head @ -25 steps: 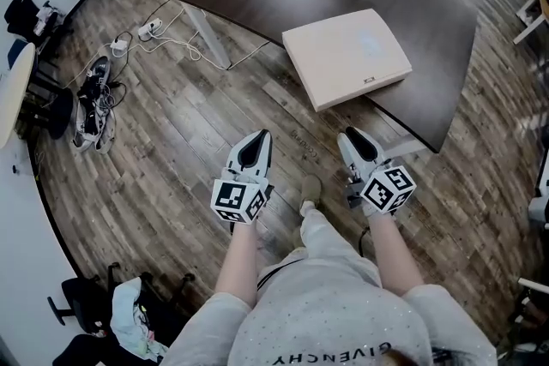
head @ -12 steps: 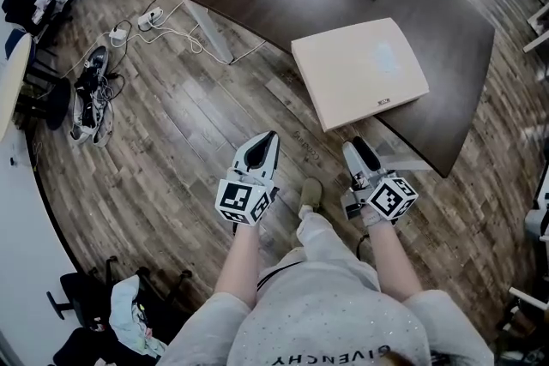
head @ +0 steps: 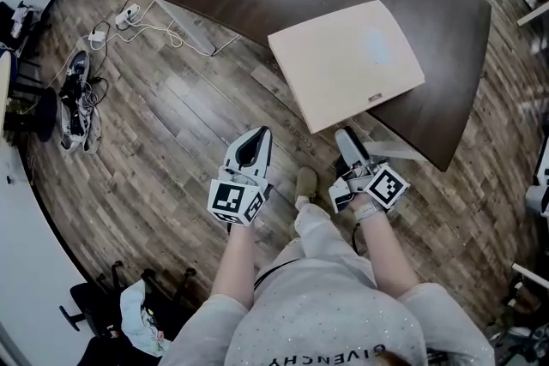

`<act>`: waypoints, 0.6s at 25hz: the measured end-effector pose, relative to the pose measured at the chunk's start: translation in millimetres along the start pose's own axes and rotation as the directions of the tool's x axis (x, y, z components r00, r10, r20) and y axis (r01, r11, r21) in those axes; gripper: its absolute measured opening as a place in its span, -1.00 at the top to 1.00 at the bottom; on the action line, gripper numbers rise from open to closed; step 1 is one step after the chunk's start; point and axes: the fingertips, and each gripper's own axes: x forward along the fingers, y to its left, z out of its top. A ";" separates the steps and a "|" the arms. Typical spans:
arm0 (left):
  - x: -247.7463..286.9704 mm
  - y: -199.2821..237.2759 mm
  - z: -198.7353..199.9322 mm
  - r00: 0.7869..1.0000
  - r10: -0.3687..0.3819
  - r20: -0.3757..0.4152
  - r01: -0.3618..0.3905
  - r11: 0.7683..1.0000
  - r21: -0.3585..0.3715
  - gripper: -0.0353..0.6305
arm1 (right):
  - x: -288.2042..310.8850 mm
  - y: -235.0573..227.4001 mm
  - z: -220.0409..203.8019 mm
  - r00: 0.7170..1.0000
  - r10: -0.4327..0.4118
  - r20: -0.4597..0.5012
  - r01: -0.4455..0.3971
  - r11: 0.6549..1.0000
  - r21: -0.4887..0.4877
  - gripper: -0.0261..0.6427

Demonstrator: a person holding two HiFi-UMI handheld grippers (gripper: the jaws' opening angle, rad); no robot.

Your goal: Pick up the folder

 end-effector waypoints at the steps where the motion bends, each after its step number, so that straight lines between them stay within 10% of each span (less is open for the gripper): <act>1: 3.8 0.6 0.1 1.000 -0.002 -0.001 0.002 1.000 0.000 0.89 | 3.9 -2.3 2.6 1.000 0.000 0.009 0.000 1.000 0.016 -0.13; 15: 53.2 16.9 -14.7 0.999 -0.009 -0.031 0.008 1.000 -0.013 0.89 | 48.9 -49.4 21.3 0.990 -0.020 0.143 -0.023 0.957 0.289 -0.27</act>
